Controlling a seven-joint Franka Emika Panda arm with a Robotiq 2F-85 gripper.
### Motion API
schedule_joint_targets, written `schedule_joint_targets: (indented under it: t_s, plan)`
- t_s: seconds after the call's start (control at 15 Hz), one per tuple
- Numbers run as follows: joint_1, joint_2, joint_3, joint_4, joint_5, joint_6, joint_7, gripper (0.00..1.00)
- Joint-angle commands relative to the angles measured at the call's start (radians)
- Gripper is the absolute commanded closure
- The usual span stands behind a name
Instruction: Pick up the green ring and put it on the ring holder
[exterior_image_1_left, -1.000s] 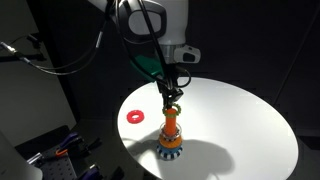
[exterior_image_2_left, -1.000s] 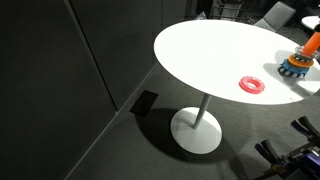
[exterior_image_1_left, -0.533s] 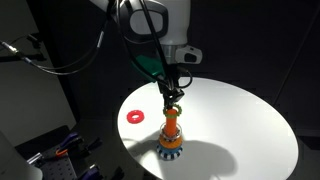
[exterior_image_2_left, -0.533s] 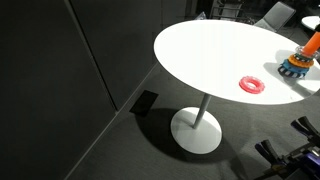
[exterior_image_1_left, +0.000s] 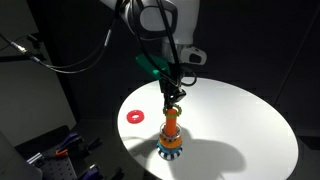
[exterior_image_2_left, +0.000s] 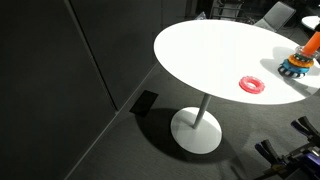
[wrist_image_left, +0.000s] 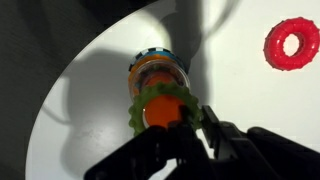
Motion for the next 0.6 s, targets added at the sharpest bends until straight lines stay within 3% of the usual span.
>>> schedule_joint_targets:
  t_s: [0.0,0.07,0.13,0.53]
  plan:
    - [-0.016,0.040,0.003,0.064,0.031,-0.066,-0.009,0.86]
    - [-0.016,0.043,0.003,0.069,0.032,-0.074,-0.009,0.58]
    - [-0.017,0.044,0.004,0.073,0.030,-0.080,-0.010,0.57]
    - [-0.021,0.052,0.005,0.082,0.029,-0.096,-0.012,0.11]
